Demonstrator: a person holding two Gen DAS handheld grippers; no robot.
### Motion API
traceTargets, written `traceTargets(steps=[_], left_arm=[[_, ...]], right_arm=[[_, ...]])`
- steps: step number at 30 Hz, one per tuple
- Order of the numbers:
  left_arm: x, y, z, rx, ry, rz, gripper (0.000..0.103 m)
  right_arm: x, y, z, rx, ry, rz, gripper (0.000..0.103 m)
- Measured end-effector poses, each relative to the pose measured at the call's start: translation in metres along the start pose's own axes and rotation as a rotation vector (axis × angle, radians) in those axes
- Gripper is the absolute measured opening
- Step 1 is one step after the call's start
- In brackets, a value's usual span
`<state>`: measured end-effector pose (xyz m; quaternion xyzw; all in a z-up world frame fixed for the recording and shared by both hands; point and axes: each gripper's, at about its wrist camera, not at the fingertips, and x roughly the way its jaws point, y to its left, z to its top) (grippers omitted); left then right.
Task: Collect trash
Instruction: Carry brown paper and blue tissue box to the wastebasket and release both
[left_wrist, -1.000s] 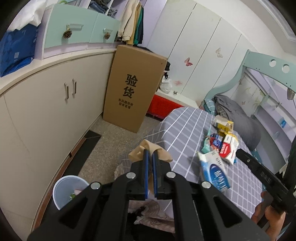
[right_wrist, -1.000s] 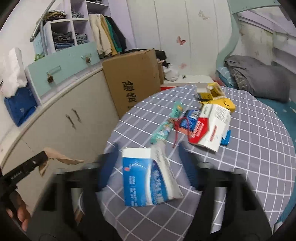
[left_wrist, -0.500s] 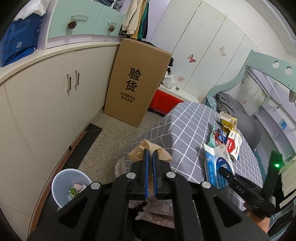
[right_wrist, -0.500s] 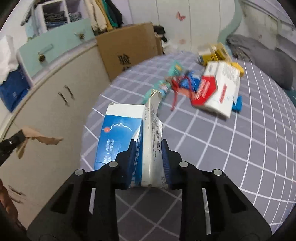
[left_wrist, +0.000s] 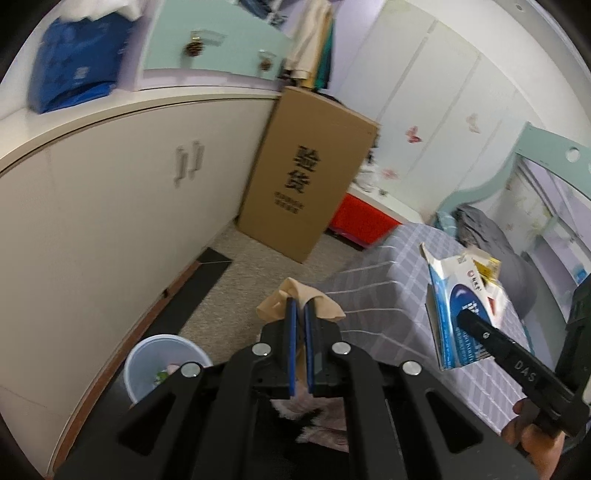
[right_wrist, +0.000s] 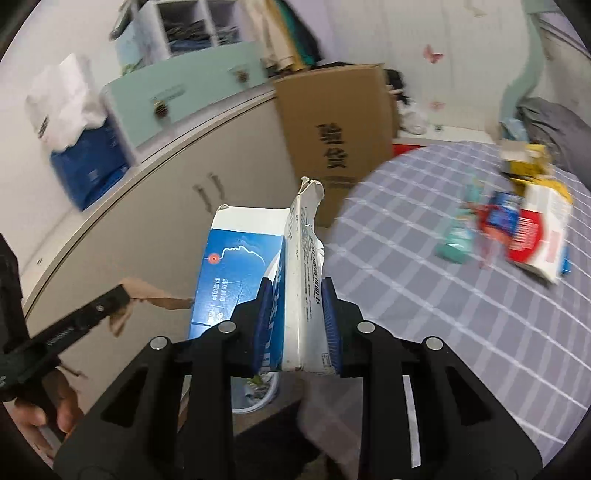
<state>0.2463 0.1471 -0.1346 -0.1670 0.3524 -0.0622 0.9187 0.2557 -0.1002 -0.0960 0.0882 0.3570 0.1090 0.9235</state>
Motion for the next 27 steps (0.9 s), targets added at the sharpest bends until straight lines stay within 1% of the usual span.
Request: traceTargets(steps=[5, 7, 9, 12, 17, 18, 19, 20, 21, 22, 24, 27], left_arm=[[0.006, 0.049, -0.004, -0.048, 0.024, 0.101, 0.004], [0.011, 0.068, -0.007, -0.067, 0.04, 0.142, 0.004], [0.019, 0.088, -0.012, -0.083, 0.059, 0.194, 0.004], [0.031, 0.11, -0.018, -0.092, 0.089, 0.253, 0.004], [0.053, 0.138, -0.025, -0.119, 0.148, 0.293, 0.005], [0.058, 0.142, -0.027, -0.122, 0.157, 0.297, 0.007], [0.063, 0.146, -0.028, -0.126, 0.168, 0.299, 0.011], [0.069, 0.152, -0.029, -0.136, 0.187, 0.306, 0.031], [0.072, 0.154, -0.03, -0.141, 0.191, 0.311, 0.061], [0.074, 0.157, -0.032, -0.148, 0.189, 0.322, 0.07], [0.075, 0.164, -0.035, -0.155, 0.176, 0.353, 0.072], [0.077, 0.172, -0.039, -0.173, 0.188, 0.364, 0.072]], right_arm=[[0.035, 0.043, -0.006, -0.062, 0.056, 0.056, 0.027], [0.056, 0.063, -0.012, -0.085, 0.093, 0.084, 0.027], [0.071, 0.079, -0.019, -0.107, 0.12, 0.1, 0.027], [0.095, 0.1, -0.027, -0.142, 0.158, 0.115, 0.027], [0.132, 0.128, -0.042, -0.192, 0.212, 0.126, 0.027], [0.139, 0.133, -0.045, -0.204, 0.222, 0.124, 0.027], [0.145, 0.137, -0.048, -0.213, 0.229, 0.122, 0.027], [0.152, 0.141, -0.051, -0.224, 0.24, 0.119, 0.027], [0.156, 0.143, -0.053, -0.23, 0.246, 0.118, 0.027], [0.16, 0.145, -0.055, -0.236, 0.253, 0.117, 0.027], [0.168, 0.149, -0.06, -0.246, 0.268, 0.117, 0.027], [0.176, 0.153, -0.067, -0.256, 0.286, 0.123, 0.027]])
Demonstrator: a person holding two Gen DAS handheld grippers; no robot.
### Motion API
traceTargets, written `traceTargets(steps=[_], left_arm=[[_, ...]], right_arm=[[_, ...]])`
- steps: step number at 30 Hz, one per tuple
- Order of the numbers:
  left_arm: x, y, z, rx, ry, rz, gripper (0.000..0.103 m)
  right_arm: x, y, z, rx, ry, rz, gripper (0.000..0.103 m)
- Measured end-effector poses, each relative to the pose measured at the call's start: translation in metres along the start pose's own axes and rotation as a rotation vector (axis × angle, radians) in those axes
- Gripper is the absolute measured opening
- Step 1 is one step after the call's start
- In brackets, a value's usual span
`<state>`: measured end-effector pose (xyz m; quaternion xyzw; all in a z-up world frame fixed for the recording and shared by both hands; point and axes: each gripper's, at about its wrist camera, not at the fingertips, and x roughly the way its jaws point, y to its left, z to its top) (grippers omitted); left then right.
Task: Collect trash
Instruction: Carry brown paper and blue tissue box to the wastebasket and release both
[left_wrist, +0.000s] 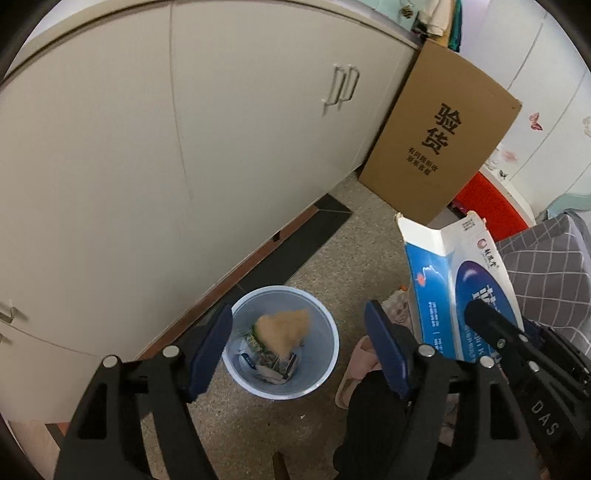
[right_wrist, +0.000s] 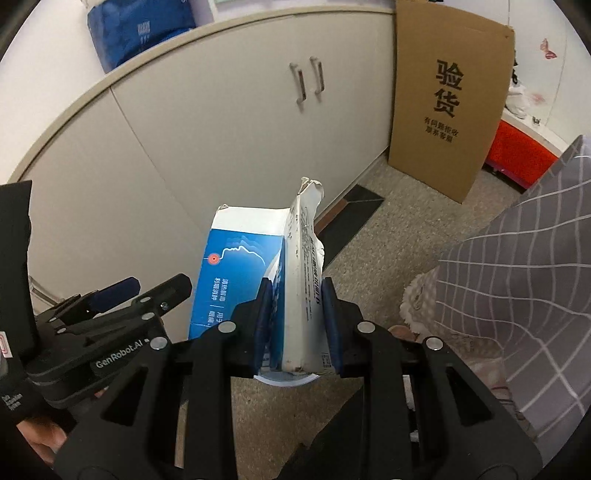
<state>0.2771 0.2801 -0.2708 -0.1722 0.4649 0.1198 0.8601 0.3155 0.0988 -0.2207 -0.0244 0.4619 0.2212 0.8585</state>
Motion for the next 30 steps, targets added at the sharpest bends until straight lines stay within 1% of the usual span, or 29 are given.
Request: traceTargets(steps=[9, 14, 18, 20, 21, 22, 23, 25, 30], left_arm=[[0.006, 0.023, -0.002, -0.062, 0.006, 0.027, 0.073], [0.006, 0.028, -0.003, -0.075, 0.006, 0.035, 0.073], [0.001, 0.033, -0.002, -0.089, -0.009, 0.048, 0.074], [-0.003, 0.037, -0.001, -0.101, -0.021, 0.059, 0.074], [-0.005, 0.039, -0.001, -0.107, -0.029, 0.067, 0.074], [-0.008, 0.042, -0.001, -0.111, -0.036, 0.075, 0.075], [-0.01, 0.045, 0.0, -0.115, -0.043, 0.086, 0.075], [-0.014, 0.047, 0.001, -0.119, -0.051, 0.094, 0.076], [-0.023, 0.047, 0.001, -0.105, -0.058, 0.1, 0.076]], right_arm=[[0.017, 0.013, -0.004, -0.023, 0.029, 0.015, 0.027], [0.021, 0.018, -0.004, -0.029, 0.032, 0.023, 0.027], [0.023, 0.025, 0.0, -0.036, 0.025, 0.031, 0.028], [0.022, 0.028, 0.002, -0.044, -0.001, 0.047, 0.034], [0.021, 0.03, 0.003, -0.049, -0.025, 0.046, 0.04], [0.021, 0.031, 0.004, -0.05, -0.039, 0.048, 0.057], [0.021, 0.032, 0.005, -0.047, -0.041, 0.052, 0.059], [0.021, 0.033, 0.007, -0.036, -0.043, 0.067, 0.059], [0.017, 0.031, 0.004, -0.032, -0.037, 0.07, 0.059]])
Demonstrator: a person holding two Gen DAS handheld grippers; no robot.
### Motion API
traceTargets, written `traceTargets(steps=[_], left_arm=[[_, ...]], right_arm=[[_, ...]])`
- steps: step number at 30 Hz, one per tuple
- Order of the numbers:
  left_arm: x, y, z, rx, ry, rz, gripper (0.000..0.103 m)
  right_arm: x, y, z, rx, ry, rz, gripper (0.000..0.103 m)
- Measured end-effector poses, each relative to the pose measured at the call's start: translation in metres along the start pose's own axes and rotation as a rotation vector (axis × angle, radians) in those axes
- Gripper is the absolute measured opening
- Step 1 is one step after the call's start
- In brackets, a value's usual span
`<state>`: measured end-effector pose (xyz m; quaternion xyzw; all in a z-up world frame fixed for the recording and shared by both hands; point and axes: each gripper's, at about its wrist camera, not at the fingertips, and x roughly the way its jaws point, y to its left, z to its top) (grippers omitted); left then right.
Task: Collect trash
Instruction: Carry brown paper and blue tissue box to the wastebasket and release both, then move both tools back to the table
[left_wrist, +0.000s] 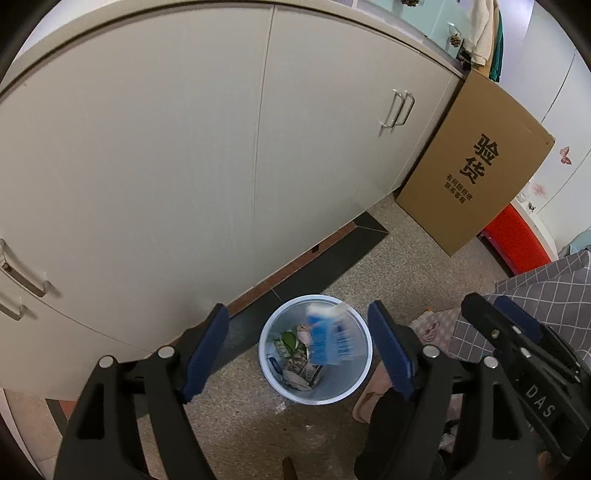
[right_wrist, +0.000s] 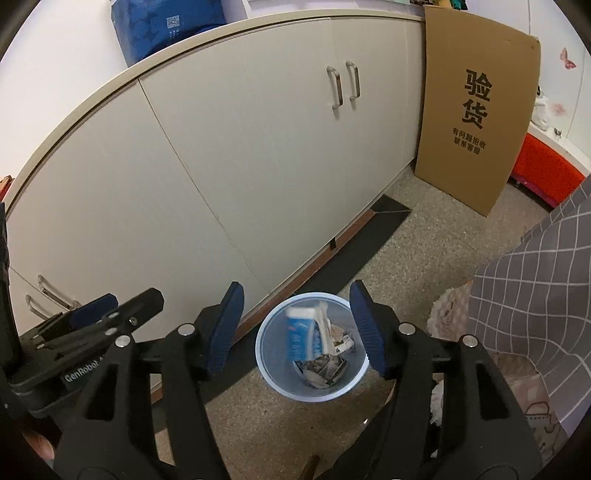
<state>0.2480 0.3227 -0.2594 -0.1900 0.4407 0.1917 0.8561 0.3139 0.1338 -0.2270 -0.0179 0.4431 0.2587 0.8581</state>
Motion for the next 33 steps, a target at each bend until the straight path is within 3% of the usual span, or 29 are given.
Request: traceTargets(steps=[8, 19, 26, 33], left_arm=[[-0.021, -0.02, -0.004, 0.042, -0.014, -0.027, 0.076], [-0.091, -0.088, -0.013, 0.157, -0.114, -0.094, 0.078], [-0.136, -0.172, -0.029, 0.265, -0.157, -0.208, 0.08], [-0.16, -0.28, -0.056, 0.403, -0.162, -0.328, 0.08]], right_arm=[[-0.03, -0.02, -0.004, 0.034, -0.017, -0.013, 0.062], [-0.138, -0.069, -0.005, 0.109, -0.162, -0.034, 0.067], [-0.215, -0.134, -0.017, 0.184, -0.266, -0.098, 0.07], [-0.285, -0.225, -0.047, 0.316, -0.345, -0.231, 0.074]])
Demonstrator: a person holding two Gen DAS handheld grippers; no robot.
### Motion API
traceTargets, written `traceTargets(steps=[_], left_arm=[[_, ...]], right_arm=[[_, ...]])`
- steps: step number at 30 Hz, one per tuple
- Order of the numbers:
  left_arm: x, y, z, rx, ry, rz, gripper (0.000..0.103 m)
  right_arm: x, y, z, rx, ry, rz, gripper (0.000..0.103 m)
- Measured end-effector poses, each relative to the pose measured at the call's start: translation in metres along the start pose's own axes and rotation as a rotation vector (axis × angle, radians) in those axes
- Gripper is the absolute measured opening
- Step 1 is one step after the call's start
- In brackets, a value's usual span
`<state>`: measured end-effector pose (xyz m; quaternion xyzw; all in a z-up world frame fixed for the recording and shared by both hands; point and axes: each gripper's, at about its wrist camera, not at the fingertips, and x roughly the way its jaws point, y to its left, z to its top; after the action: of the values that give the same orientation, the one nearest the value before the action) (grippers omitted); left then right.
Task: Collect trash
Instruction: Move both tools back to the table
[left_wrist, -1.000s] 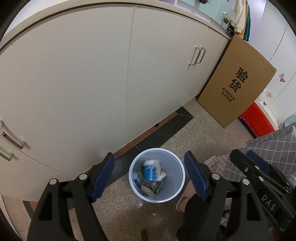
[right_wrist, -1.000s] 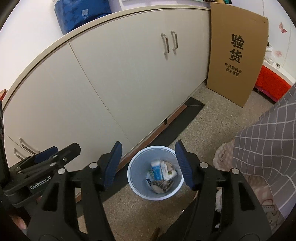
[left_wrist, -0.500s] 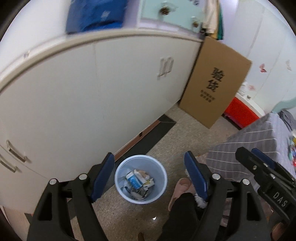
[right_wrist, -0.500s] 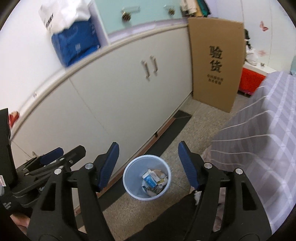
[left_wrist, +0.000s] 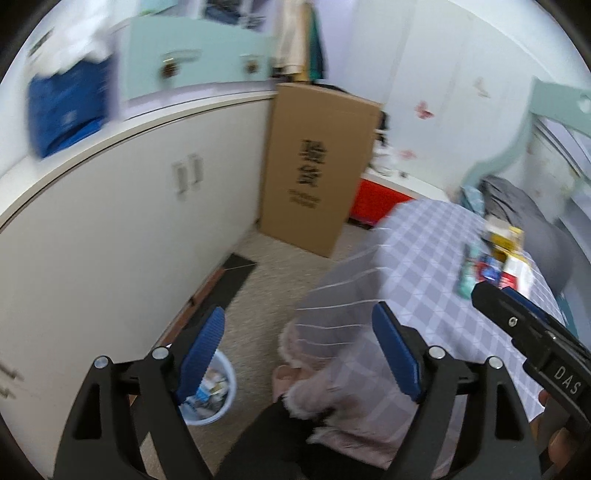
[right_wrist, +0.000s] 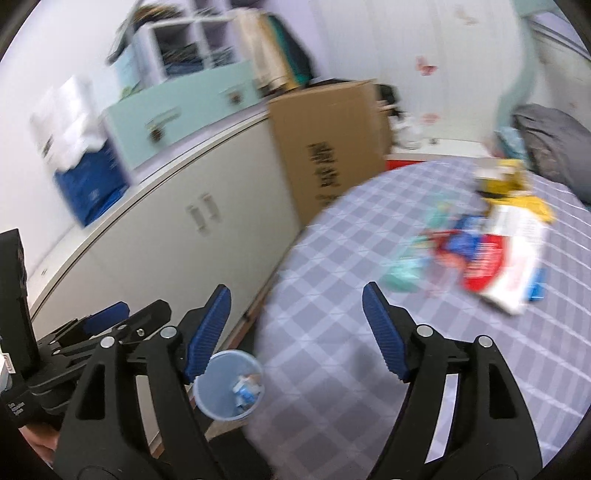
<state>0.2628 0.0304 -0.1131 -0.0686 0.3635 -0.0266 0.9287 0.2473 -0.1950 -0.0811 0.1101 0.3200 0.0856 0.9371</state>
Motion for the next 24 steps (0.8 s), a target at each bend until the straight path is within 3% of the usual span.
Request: traceTargets(steps=[6, 11, 16, 21, 24], left_arm=[[0.027, -0.087, 0.006, 0.13, 0.029, -0.124, 0.08], [0.059, -0.139, 0.005, 0.214, 0.086, -0.182, 0.08], [0.089, -0.172, 0.005, 0.266, 0.127, -0.194, 0.08], [0.111, -0.19, 0.004, 0.324, 0.151, -0.2, 0.058], [0.117, -0.2, 0.006, 0.359, 0.135, -0.211, 0.056]], right_arm=[[-0.027, -0.085, 0.001, 0.137, -0.048, -0.171, 0.085], [-0.028, -0.135, -0.007, 0.247, -0.034, -0.228, 0.086], [-0.02, -0.152, -0.013, 0.284, -0.021, -0.234, 0.089], [-0.013, -0.16, -0.015, 0.298, 0.004, -0.226, 0.089], [-0.008, -0.16, -0.014, 0.303, 0.017, -0.23, 0.089]])
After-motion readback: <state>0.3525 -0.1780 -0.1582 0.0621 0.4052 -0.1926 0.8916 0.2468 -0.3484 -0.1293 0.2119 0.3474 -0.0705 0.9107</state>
